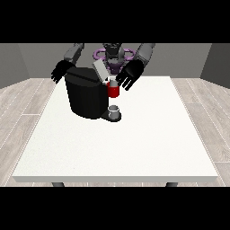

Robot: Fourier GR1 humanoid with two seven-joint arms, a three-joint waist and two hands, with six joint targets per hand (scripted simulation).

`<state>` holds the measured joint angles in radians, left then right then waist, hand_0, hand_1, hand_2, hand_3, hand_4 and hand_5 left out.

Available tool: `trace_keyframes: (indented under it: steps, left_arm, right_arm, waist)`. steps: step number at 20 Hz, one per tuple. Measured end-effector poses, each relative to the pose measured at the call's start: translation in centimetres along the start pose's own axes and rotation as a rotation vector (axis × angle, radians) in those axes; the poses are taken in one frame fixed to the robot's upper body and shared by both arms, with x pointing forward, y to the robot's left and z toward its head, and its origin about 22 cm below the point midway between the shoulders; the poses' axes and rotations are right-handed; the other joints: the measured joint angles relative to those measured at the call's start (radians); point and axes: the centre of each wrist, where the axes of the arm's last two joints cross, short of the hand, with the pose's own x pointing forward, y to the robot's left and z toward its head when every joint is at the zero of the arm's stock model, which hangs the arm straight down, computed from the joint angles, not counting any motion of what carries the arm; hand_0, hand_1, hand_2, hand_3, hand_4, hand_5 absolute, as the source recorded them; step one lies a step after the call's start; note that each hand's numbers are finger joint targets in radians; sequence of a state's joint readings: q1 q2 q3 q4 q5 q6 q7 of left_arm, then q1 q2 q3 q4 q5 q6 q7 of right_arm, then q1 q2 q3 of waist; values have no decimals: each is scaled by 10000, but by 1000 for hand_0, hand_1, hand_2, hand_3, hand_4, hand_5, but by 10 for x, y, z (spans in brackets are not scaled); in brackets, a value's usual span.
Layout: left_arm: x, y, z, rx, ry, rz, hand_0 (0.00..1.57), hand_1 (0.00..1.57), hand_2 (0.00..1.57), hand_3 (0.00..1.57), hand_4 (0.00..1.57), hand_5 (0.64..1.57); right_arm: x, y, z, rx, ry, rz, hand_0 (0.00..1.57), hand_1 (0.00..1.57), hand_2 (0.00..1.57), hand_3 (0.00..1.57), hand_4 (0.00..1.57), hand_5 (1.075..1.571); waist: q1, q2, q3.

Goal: Insert the coffee pod into the coffee machine and close the lid

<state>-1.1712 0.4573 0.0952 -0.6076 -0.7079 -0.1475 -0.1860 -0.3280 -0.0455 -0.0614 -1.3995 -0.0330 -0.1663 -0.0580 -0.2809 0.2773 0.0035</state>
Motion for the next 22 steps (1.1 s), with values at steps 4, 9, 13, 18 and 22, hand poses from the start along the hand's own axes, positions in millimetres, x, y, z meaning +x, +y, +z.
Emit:
trace_keyframes:
  steps: [4, 9, 13, 18, 22]
  left_arm:
    - [0, -3, 0, -419, 184, -330, 0, 0, 0, 0, 0, 1571]
    - [4, -5, -1, -655, 73, -622, 0, 0, 0, 0, 0, 1571]
    - [4, -14, -1, -1005, 113, -560, 0, 0, 0, 0, 0, 1571]
    - [0, -18, 2, -1199, 247, -452, 0, 0, 0, 0, 0, 1571]
    - [-7, -26, 6, -1341, 280, -87, 0, 0, 0, 0, 0, 1571]
  right_arm:
    - [-2, -1, 0, -2, 172, 2, 0, 0, 0, 0, 435, 1571]
    - [-8, -6, 0, -235, 289, 69, 0, 0, 0, 0, 338, 1571]
    - [-21, -9, 7, -374, 625, 106, 0, 0, 0, 0, 378, 1571]
    - [-26, -11, 12, -461, 798, 147, 0, 0, 0, 0, 392, 1571]
    - [-35, -16, 21, -647, 1052, 83, 0, 0, 0, 0, 405, 1571]
  waist:
    - [12, -122, -14]
    - [146, -155, -15]
    - [277, -472, -25]
    - [405, -811, -30]
    - [610, -1210, -34]
